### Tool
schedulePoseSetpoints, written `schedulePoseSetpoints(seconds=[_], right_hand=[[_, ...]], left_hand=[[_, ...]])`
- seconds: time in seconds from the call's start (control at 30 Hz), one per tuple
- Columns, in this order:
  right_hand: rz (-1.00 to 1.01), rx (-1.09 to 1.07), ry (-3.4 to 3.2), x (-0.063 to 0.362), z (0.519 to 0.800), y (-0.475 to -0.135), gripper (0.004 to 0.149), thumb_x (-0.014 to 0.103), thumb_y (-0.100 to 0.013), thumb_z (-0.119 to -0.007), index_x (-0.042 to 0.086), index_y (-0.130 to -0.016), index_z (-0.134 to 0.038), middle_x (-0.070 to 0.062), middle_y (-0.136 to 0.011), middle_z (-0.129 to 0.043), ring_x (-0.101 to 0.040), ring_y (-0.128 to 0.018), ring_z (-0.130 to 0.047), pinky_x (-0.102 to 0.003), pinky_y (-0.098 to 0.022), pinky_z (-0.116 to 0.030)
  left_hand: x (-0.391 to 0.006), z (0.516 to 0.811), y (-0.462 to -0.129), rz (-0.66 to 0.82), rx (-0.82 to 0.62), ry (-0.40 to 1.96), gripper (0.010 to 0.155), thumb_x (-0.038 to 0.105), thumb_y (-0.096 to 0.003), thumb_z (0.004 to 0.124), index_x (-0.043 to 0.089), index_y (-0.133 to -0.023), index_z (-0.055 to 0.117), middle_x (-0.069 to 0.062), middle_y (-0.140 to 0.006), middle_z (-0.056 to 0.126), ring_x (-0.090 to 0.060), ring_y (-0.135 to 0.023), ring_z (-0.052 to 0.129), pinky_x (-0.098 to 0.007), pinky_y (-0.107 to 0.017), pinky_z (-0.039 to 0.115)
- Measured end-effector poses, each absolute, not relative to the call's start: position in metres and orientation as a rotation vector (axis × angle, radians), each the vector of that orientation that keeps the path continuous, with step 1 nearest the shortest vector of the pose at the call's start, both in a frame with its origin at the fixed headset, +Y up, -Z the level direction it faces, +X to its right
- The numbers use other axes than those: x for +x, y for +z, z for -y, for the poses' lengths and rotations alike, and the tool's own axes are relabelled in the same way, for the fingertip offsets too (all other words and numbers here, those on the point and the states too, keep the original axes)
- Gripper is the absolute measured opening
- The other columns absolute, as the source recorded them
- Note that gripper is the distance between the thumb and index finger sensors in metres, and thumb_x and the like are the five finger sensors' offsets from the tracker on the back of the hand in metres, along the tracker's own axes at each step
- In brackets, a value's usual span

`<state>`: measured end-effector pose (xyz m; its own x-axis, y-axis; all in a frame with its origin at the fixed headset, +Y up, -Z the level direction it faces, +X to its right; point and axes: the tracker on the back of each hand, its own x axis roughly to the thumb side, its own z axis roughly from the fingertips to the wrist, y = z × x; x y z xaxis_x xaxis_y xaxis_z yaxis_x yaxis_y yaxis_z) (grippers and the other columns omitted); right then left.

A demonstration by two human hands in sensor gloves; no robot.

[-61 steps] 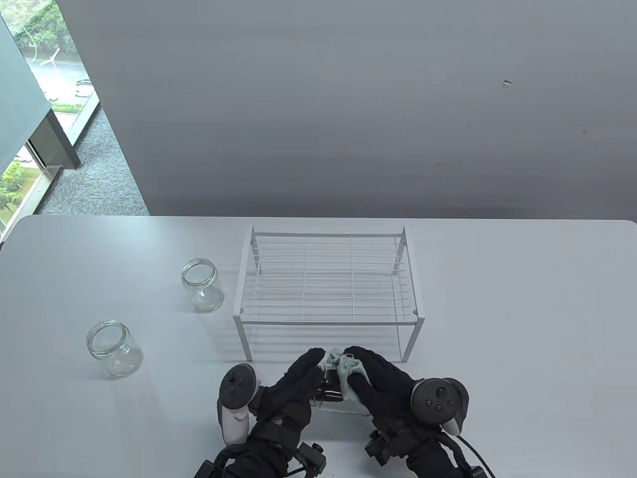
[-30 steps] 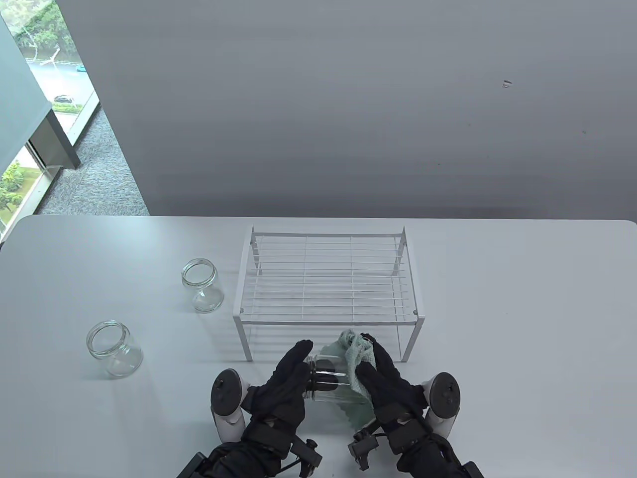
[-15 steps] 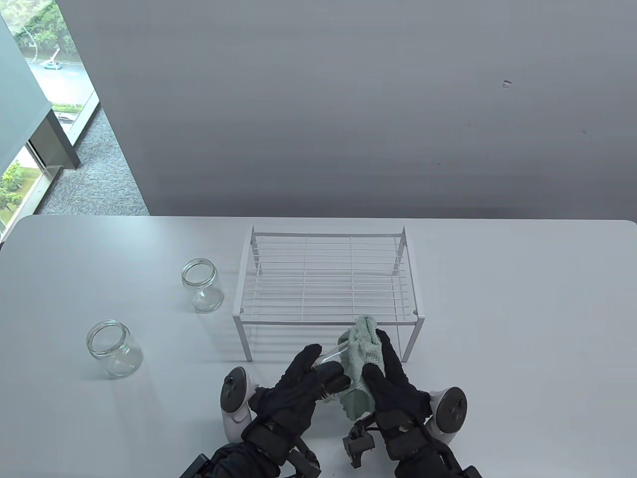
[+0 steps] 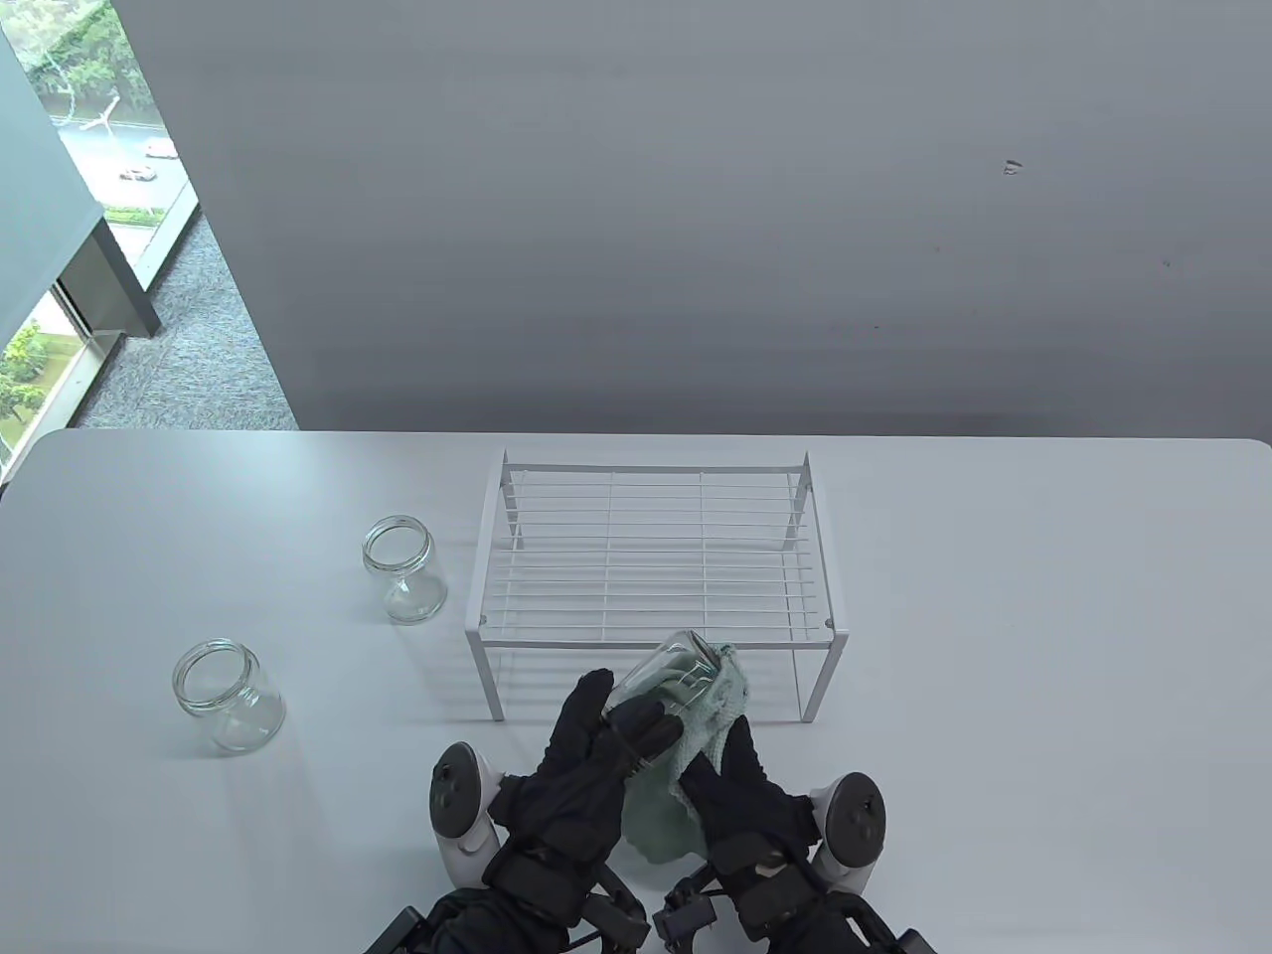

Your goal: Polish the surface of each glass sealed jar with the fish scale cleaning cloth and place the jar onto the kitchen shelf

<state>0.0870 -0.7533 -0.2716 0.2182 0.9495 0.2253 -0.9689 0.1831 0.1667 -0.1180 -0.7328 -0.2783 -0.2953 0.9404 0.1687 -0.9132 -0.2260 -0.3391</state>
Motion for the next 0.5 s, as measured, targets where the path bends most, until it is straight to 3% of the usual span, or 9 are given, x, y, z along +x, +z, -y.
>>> schedulePoseSetpoints(seconds=[0.2, 0.33, 0.5], right_hand=[[-0.095, 0.402, 1.407, 0.078, 0.761, -0.273, 0.089, 0.036, -0.052, -0.076, -0.017, -0.097, -0.022, -0.039, -0.089, -0.064, -0.047, -0.074, -0.088, -0.053, -0.046, -0.078], [-0.029, 0.354, 1.370, 0.085, 0.762, -0.276, 0.096, 0.045, -0.050, -0.078, -0.017, -0.098, -0.022, -0.040, -0.090, -0.062, -0.050, -0.076, -0.085, -0.056, -0.049, -0.075], [0.089, 0.229, 1.282, 0.103, 0.762, -0.280, 0.104, 0.048, -0.047, -0.083, -0.016, -0.097, -0.018, -0.041, -0.091, -0.056, -0.053, -0.075, -0.082, -0.057, -0.049, -0.073]], left_hand=[[-0.114, 0.731, -0.277, 0.472, -0.097, 1.779, 0.066, 0.028, -0.0503, 0.068, 0.019, -0.106, 0.034, 0.000, -0.100, 0.074, -0.015, -0.090, 0.092, -0.045, -0.069, 0.025], [-0.112, 0.730, -0.276, 0.473, -0.096, 1.728, 0.066, 0.026, -0.0493, 0.068, 0.016, -0.106, 0.036, -0.002, -0.097, 0.078, -0.016, -0.086, 0.095, -0.049, -0.069, 0.028], [-0.109, 0.735, -0.276, 0.452, -0.176, 1.730, 0.066, 0.025, -0.0493, 0.068, 0.012, -0.106, 0.036, -0.004, -0.095, 0.079, -0.018, -0.084, 0.097, -0.051, -0.069, 0.029]])
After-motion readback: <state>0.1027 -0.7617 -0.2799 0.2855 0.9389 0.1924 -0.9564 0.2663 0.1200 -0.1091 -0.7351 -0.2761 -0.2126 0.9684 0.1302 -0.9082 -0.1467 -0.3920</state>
